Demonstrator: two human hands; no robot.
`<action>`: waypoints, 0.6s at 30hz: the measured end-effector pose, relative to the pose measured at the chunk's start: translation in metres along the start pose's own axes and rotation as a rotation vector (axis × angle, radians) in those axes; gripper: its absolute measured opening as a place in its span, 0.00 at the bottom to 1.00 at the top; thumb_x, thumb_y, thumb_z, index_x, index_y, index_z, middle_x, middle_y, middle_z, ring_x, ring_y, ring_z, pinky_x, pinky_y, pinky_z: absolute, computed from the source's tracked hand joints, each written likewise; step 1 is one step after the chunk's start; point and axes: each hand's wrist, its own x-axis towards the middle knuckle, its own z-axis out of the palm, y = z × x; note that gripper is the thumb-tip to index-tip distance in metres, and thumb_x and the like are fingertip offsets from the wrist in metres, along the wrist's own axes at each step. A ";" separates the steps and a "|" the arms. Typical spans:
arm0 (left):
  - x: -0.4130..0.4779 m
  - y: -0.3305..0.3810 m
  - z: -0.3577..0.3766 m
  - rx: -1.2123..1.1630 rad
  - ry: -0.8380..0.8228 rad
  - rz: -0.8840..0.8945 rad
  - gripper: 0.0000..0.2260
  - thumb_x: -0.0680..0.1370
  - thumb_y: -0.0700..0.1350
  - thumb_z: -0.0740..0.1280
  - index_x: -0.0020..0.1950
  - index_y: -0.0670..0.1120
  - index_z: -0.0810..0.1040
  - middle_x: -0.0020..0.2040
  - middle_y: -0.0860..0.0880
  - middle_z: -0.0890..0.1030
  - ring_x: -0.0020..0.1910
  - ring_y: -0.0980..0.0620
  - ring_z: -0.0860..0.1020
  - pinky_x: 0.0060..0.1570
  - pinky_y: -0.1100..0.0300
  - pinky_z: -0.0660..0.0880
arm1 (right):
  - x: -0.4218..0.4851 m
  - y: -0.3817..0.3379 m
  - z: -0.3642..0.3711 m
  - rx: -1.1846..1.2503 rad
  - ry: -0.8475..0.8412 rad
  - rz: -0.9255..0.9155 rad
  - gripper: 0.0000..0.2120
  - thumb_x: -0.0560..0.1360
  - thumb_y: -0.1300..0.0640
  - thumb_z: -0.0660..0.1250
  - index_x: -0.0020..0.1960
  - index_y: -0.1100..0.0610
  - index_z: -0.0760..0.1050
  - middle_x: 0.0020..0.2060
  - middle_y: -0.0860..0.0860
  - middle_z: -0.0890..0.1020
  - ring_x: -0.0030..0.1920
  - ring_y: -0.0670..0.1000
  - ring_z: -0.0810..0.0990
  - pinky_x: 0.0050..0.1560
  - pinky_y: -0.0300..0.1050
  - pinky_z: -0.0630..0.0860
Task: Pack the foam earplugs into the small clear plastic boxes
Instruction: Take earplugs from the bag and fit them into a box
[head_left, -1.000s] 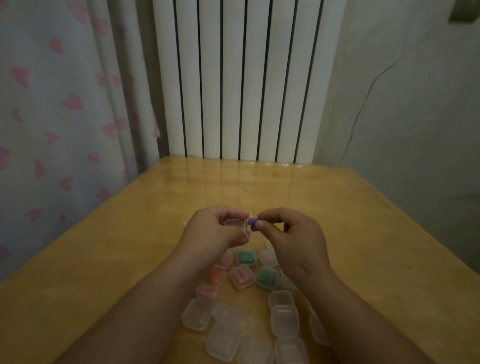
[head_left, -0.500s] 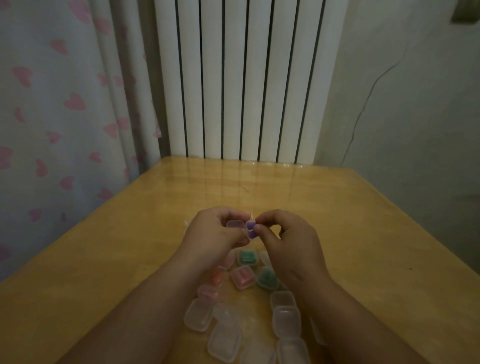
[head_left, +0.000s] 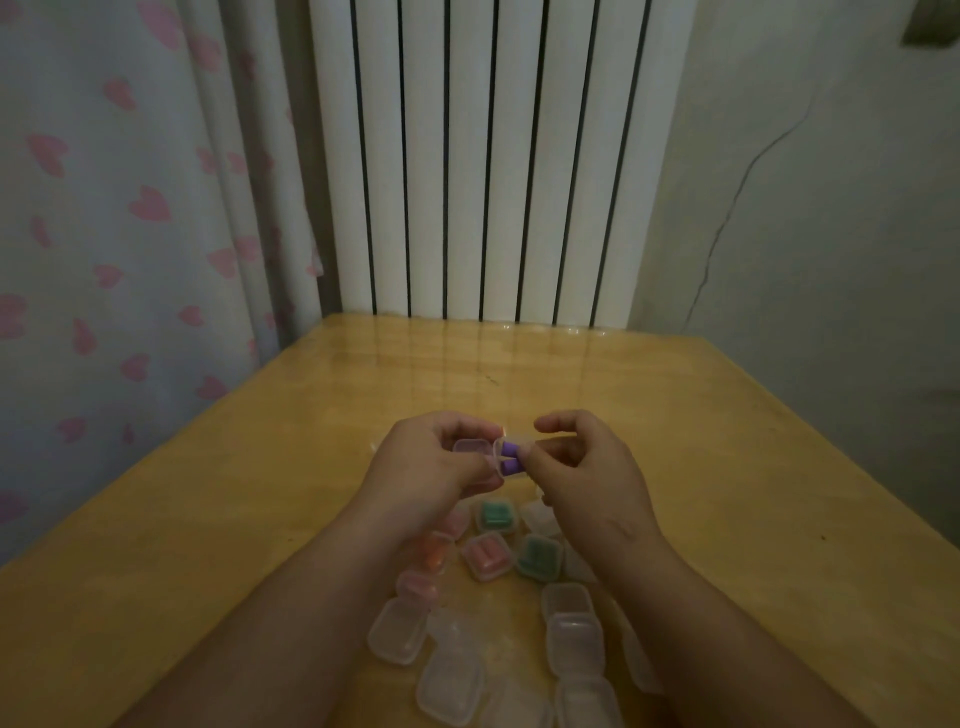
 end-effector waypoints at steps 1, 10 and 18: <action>0.000 0.000 0.000 0.009 -0.006 0.002 0.12 0.72 0.28 0.70 0.47 0.43 0.83 0.49 0.40 0.83 0.46 0.45 0.85 0.44 0.57 0.82 | 0.000 0.000 0.000 0.059 -0.031 0.044 0.10 0.74 0.53 0.71 0.53 0.47 0.75 0.39 0.48 0.84 0.39 0.47 0.82 0.38 0.47 0.80; -0.003 0.009 0.002 -0.326 -0.048 -0.016 0.18 0.83 0.52 0.57 0.52 0.40 0.79 0.47 0.33 0.82 0.44 0.39 0.82 0.40 0.51 0.79 | -0.001 -0.007 -0.005 0.467 -0.085 0.206 0.04 0.75 0.62 0.69 0.50 0.60 0.79 0.39 0.57 0.85 0.35 0.51 0.82 0.35 0.42 0.78; -0.002 0.003 0.001 -0.192 -0.114 0.119 0.09 0.77 0.31 0.65 0.48 0.42 0.83 0.46 0.38 0.84 0.46 0.43 0.84 0.44 0.54 0.80 | -0.001 -0.007 -0.007 0.456 -0.061 0.200 0.07 0.73 0.61 0.72 0.51 0.58 0.79 0.39 0.56 0.85 0.34 0.49 0.83 0.33 0.40 0.77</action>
